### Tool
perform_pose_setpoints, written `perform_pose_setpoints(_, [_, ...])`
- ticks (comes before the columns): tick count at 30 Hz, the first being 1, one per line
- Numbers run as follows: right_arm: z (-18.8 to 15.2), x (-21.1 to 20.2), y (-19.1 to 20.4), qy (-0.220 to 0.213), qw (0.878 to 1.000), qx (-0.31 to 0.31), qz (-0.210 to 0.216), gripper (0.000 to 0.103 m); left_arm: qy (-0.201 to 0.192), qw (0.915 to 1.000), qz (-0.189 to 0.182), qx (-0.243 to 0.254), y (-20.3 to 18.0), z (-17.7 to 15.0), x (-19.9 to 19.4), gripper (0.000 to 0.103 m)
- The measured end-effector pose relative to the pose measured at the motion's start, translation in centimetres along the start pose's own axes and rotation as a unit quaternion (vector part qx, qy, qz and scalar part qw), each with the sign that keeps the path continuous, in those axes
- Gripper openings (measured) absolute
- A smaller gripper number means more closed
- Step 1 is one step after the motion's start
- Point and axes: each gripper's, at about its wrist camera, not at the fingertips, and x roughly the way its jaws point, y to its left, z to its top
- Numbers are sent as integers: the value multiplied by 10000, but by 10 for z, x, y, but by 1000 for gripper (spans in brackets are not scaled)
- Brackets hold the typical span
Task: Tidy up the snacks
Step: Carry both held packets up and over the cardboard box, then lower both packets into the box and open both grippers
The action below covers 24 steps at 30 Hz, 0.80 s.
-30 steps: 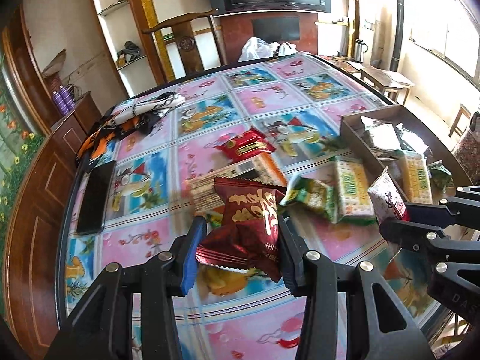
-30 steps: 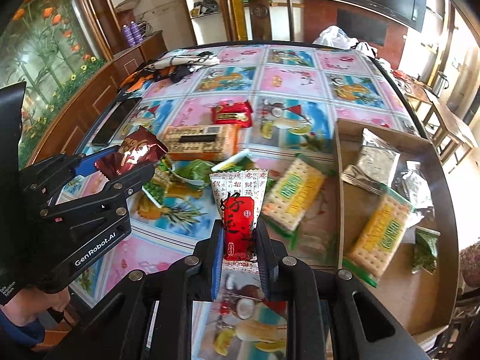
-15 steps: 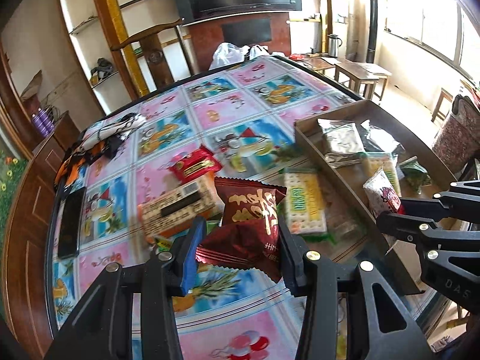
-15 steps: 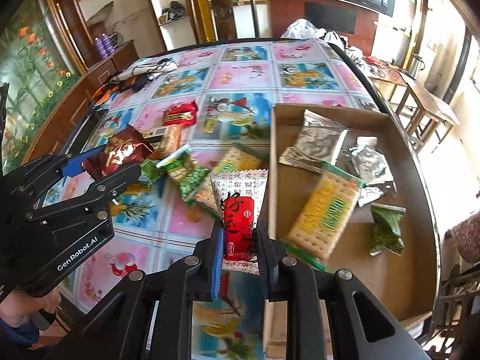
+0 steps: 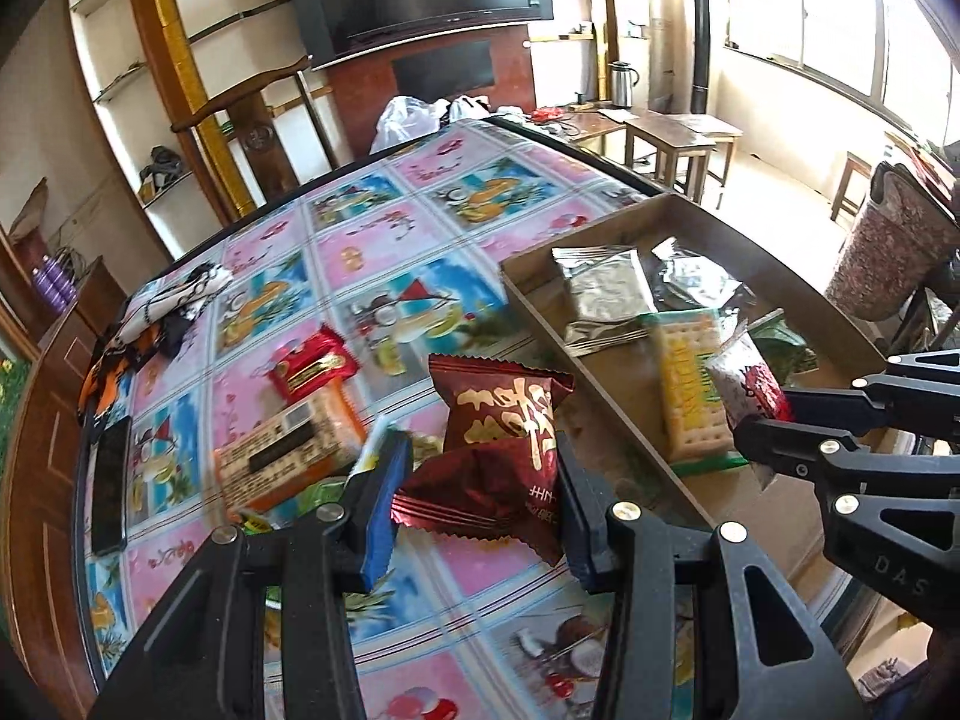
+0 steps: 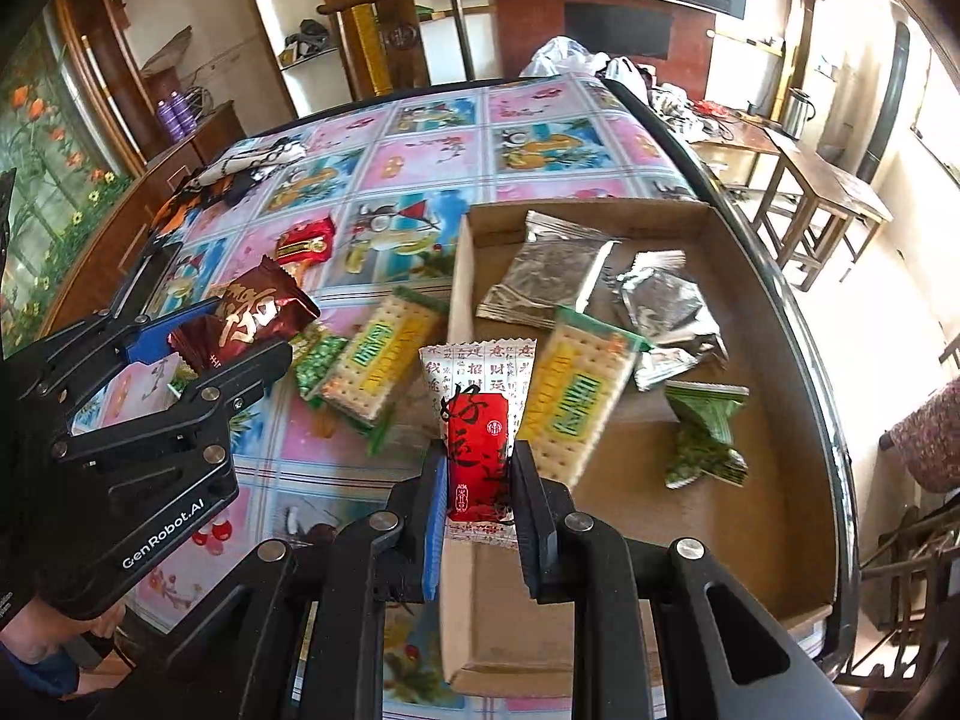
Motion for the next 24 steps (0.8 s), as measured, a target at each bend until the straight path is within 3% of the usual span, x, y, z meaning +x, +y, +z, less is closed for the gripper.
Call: perform_pose_setpoints(24, [-9,-4,-64,98,9984,423,-354,21,1,9977,-536,420,-65,23,17,44])
